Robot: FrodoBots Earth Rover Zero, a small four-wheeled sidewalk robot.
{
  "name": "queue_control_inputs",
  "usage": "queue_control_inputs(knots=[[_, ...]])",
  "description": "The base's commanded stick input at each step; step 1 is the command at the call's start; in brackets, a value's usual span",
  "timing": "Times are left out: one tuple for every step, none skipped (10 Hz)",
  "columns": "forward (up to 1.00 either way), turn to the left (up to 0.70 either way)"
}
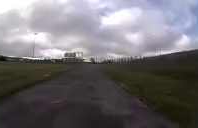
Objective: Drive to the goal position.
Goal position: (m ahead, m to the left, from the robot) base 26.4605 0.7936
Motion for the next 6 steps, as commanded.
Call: queue_control_inputs(knots=[[1.0,-0.32],[1.0,-0.25],[1.0,-0.04],[1.0,0.0],[1.0,0.0],[1.0,0.0]])
